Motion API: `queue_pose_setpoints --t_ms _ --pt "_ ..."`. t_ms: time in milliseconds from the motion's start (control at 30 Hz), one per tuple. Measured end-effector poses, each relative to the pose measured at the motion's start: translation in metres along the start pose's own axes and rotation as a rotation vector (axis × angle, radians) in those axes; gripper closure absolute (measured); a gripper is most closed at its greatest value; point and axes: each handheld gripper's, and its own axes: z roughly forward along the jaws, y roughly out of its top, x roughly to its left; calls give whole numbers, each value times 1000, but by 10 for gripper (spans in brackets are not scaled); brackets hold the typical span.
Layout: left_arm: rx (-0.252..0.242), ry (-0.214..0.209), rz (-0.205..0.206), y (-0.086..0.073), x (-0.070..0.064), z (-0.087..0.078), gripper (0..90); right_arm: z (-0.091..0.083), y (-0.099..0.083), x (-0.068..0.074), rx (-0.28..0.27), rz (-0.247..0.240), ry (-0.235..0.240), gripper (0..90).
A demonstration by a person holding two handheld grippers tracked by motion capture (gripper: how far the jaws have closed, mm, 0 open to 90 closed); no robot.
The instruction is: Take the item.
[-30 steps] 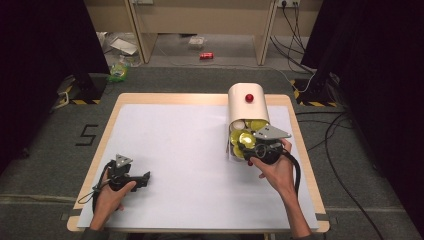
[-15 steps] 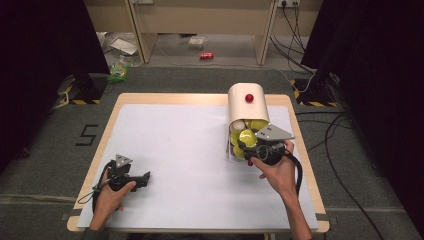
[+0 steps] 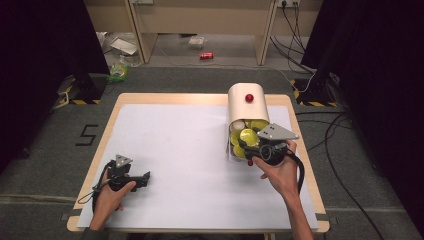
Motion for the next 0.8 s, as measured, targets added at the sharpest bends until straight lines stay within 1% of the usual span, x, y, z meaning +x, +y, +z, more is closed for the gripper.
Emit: queue_pose_setpoints --t_ms 500,800 --pt "0 -1 0 0 0 0 0 -5 5 3 -16 -5 -2 394" --pt "0 0 0 0 0 0 0 -8 8 6 -26 -9 7 394"
